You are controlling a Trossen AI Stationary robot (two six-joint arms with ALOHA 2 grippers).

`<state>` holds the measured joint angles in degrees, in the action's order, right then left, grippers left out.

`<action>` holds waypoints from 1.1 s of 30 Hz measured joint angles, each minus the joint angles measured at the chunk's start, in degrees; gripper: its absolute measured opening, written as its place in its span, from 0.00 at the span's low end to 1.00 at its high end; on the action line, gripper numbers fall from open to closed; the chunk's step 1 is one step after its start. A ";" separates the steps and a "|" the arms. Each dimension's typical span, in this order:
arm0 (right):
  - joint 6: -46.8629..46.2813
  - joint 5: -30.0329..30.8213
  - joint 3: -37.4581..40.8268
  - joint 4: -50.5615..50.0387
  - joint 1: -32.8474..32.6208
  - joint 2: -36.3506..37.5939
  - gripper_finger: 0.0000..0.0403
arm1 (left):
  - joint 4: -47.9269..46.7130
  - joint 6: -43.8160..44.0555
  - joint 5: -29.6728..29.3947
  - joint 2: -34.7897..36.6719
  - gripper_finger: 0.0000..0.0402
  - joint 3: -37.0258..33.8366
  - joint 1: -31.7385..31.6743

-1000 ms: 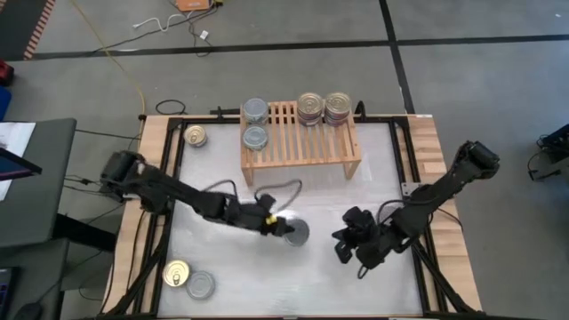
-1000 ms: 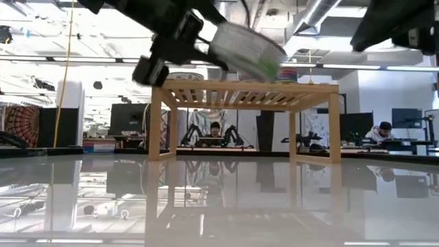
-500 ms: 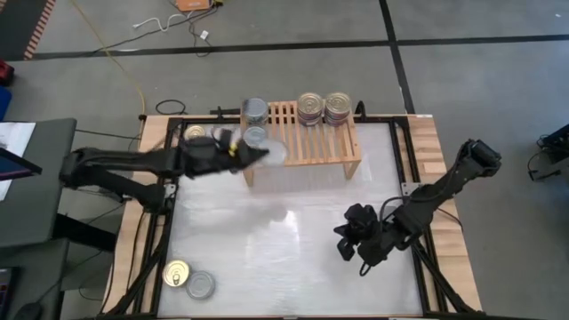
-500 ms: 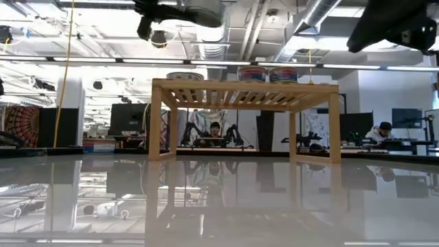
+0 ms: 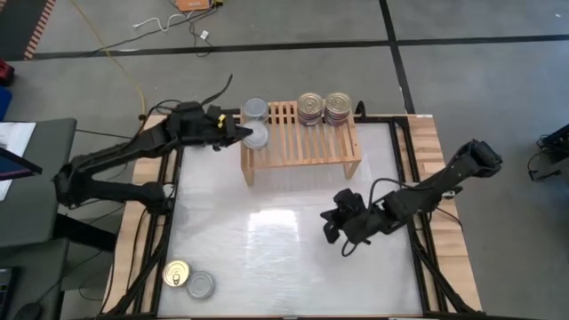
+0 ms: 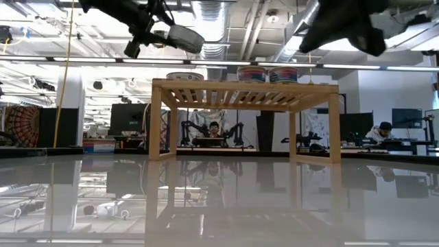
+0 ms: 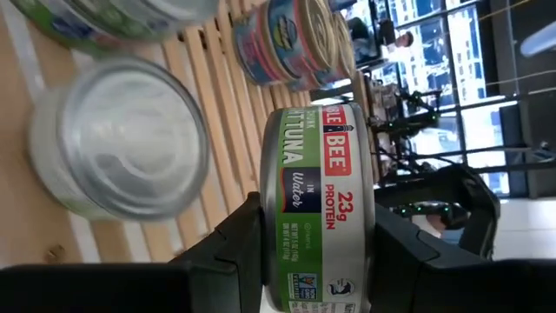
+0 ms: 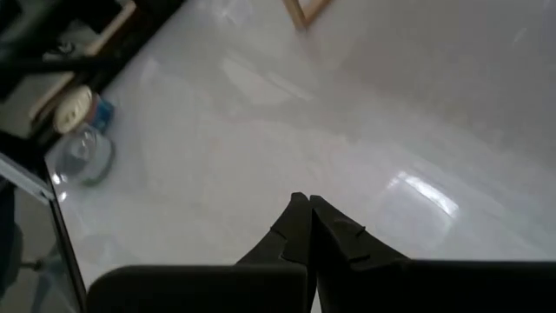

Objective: Stack canned seafood by type on shelf
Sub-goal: Stack the green tuna can on top of the green tuna can on the shelf

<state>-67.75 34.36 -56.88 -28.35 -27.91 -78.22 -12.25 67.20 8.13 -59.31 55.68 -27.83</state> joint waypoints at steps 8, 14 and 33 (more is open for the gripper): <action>0.77 -0.10 -0.02 2.03 3.66 0.00 0.07 | -1.51 -4.52 6.42 -3.81 0.35 0.02 -5.69; 0.03 -0.13 -0.02 2.37 4.09 0.00 0.07 | -0.89 -7.13 6.66 -7.36 0.35 0.02 -6.27; -0.78 -0.13 -0.02 0.91 3.94 0.00 0.07 | 1.29 -9.06 3.88 -7.00 0.35 0.04 -6.76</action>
<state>-68.53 34.24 -56.90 -27.44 -23.97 -78.22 -10.96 58.14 12.01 -66.31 55.72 -34.59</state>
